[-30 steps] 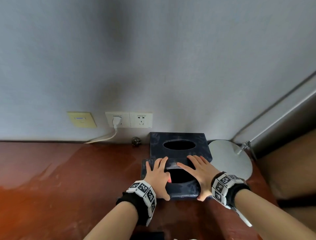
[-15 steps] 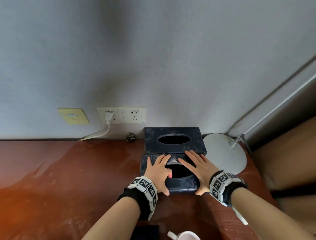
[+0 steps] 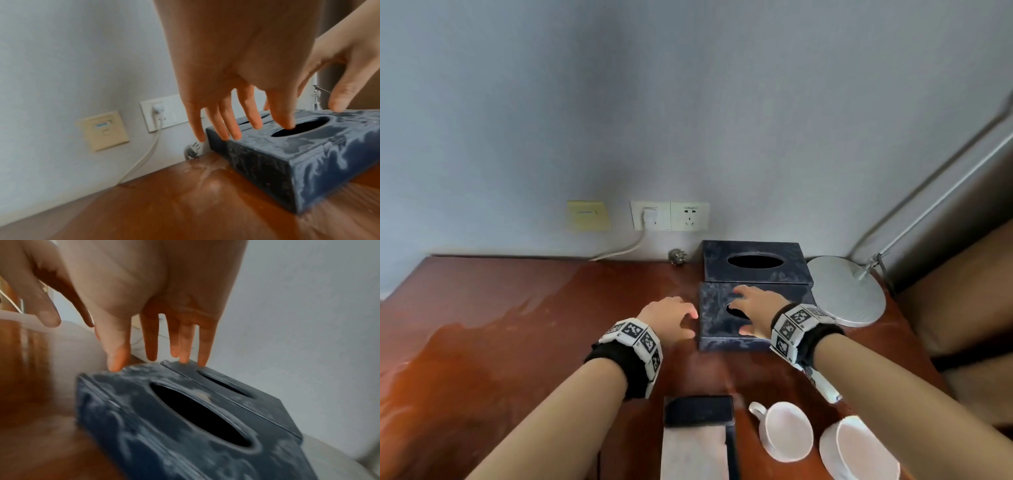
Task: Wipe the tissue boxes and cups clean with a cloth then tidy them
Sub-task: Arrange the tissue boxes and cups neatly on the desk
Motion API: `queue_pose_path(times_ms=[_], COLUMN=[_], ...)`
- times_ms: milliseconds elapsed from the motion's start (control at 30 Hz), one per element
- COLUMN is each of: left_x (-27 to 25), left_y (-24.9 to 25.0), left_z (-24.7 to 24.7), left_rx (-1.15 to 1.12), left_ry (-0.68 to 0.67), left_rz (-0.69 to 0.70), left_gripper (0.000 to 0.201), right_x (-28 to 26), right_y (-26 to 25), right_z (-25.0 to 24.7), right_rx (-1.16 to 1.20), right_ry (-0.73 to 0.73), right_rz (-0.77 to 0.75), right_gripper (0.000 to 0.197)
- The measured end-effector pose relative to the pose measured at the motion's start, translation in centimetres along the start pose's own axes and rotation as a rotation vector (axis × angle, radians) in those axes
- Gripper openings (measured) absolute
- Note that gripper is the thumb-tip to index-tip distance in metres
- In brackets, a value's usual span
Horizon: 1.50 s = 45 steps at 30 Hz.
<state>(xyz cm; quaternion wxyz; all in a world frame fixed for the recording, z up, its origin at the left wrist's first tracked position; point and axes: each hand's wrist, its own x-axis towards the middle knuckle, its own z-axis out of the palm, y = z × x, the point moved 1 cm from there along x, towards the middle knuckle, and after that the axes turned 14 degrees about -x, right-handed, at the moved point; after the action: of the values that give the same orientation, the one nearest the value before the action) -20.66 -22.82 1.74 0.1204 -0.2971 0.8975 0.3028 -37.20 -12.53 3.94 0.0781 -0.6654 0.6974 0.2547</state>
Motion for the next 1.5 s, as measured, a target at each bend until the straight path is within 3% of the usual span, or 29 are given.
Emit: queue_pose_path(times_ms=[167,300,500,667,800,967,1200,1300,1400,1500], left_x=[-7.2,-14.2,-21.7,-23.3,-23.2,-22.3,-18.2,-16.0,-13.7,-11.5], left_y=[-5.5,-11.2,-18.0,-18.7,-17.6,-15.9,-10.3,-7.6,-5.2,-2.4], left_z=[-0.5,0.6,3.0,4.8,4.8,4.1,0.9,0.4,0.5,0.6], left_rx=[-0.001,-0.052,-0.068,0.057,0.179,0.231,0.155,0.19,0.225,0.227], left_ry=[-0.115,-0.17,-0.386,-0.374,-0.343,-0.303,-0.165,-0.163,-0.162,-0.134], left_rz=[-0.067,-0.153,-0.268,-0.201,-0.137,-0.061,-0.025,-0.012,-0.018,0.0], left_gripper=[0.043,0.054,0.074,0.059,0.038,0.034,0.019,0.026,0.062,0.067], right_x=[-1.0,-1.2,-1.5,-1.8,-2.3,-3.1,-5.5,-7.6,-10.6,-13.2], right_y=[-8.1,-15.4,-26.5,-30.8,-31.1,-30.5,-20.0,-14.3,-9.2,-5.5], right_z=[-2.7,-4.2,-4.6,-3.4,-2.5,-1.9,-0.1,1.9,4.0,5.6], right_rx=[0.006,0.024,0.053,0.061,0.145,0.203,0.377,0.42,0.447,0.414], right_ry=[0.045,0.031,-0.055,-0.087,-0.094,-0.074,0.035,0.041,0.002,-0.053], right_rz=[-0.021,-0.058,-0.253,-0.298,-0.253,-0.243,0.038,0.189,0.336,0.401], right_gripper=[0.046,0.05,0.061,0.064,0.063,0.06,0.054,0.053,0.058,0.064])
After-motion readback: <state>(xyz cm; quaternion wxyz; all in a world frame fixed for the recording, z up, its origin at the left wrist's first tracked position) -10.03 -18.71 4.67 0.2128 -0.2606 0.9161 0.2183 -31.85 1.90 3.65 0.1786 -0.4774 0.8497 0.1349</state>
